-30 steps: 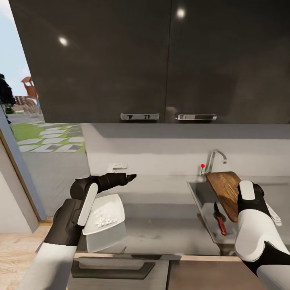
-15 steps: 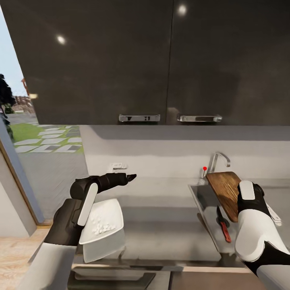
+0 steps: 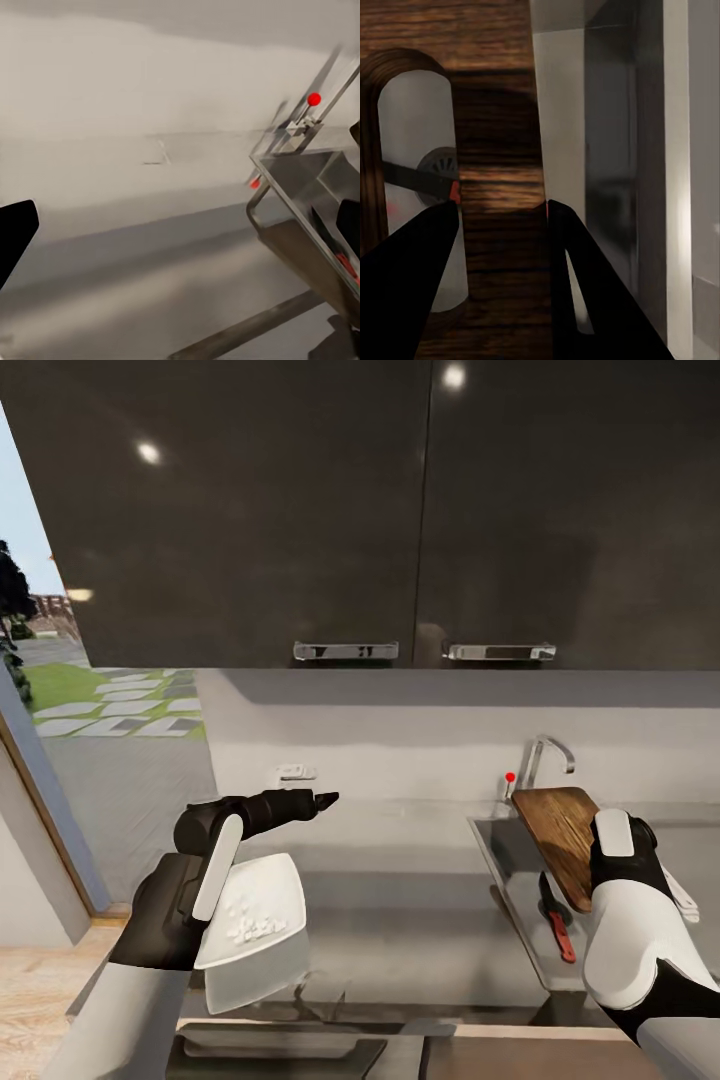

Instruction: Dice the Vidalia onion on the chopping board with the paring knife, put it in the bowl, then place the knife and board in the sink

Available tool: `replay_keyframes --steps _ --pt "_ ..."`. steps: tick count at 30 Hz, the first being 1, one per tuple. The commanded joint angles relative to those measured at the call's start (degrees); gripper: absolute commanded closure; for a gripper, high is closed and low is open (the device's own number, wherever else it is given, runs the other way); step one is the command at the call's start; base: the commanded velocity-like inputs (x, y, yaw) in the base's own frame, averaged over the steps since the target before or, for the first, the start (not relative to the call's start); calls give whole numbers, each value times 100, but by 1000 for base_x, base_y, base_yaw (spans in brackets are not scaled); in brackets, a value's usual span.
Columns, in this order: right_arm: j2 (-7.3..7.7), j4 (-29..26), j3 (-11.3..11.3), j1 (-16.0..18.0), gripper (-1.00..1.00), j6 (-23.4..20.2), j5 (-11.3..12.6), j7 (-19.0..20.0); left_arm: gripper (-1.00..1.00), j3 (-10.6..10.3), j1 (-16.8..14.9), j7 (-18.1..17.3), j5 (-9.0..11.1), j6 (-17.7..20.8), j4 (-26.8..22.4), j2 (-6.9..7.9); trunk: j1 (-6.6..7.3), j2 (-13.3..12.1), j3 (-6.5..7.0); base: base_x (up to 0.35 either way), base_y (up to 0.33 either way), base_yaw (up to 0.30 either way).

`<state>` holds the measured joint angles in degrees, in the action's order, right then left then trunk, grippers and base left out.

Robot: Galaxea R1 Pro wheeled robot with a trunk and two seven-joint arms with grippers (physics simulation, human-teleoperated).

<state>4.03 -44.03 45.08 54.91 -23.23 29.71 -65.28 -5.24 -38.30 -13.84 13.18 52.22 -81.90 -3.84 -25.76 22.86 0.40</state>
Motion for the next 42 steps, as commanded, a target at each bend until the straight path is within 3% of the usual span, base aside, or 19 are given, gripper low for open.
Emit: replay_keyframes --steps 1,42 --pt "1 -5 3 2 100 -49 17 -20 -100 5 -2 -22 -9 25 -1 -3 -2 5 -11 0 0 0" --pt "1 2 65 2 100 -56 17 -13 -100 5 -2 -22 -9 25 -2 -3 -2 5 -314 0 0 0"
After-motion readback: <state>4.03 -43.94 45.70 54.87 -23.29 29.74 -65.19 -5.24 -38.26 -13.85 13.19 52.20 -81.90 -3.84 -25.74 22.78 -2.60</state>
